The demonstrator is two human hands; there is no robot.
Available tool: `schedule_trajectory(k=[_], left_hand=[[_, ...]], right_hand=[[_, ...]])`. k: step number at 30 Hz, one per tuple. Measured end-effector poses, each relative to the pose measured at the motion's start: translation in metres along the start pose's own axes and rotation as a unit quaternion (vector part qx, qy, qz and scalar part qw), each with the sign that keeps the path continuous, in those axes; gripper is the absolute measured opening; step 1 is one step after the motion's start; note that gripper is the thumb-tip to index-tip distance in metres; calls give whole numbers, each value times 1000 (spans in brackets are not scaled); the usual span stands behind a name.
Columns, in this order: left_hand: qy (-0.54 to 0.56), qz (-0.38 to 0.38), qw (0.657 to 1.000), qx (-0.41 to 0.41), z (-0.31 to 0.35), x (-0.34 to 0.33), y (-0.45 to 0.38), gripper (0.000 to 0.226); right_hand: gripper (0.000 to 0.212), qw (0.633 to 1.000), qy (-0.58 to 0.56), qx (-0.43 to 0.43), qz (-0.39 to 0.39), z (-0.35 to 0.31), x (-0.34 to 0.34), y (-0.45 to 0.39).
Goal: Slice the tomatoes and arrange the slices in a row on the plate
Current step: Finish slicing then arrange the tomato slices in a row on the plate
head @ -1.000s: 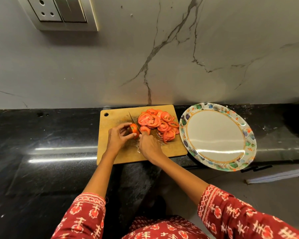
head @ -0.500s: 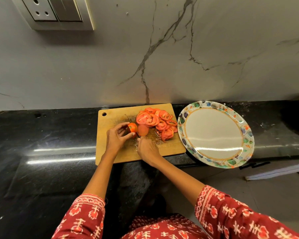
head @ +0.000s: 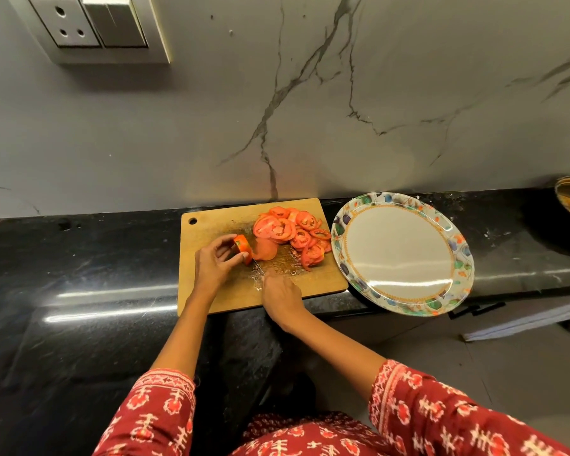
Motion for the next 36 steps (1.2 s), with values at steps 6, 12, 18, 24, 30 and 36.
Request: schedule_trajectory(k=[6, 12, 18, 24, 30, 36], left_hand=[[6, -3, 1000, 21, -4, 10, -1, 45], [-4, -15, 1000, 17, 0, 7, 2, 47], [-28, -20, 999, -8, 6, 0, 3, 48], [-28, -13, 999, -17, 5, -3, 3, 49], [-34, -11, 999, -17, 6, -5, 3, 48], [-30, -14, 999, -6, 5, -4, 1, 48]], right_hand=[[24, 998, 59, 25, 13, 14, -2, 17], [31, 999, -11, 0, 44, 22, 17, 13], [36, 994, -84, 8, 69, 6, 39, -2], [37, 995, -90, -6, 47, -9, 36, -1], [37, 996, -85, -5, 34, -9, 39, 1], [37, 997, -66, -8, 27, -12, 35, 2]])
Point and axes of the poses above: each hand's wrist, its own y-axis away from the middle knuckle, its own x-axis out of the back of the hand, z = x × y, the point moved 9 cm from there along -y, towards the middle knuckle, and after that the axes turned 9 degrees about x, right-handed, at the moved point
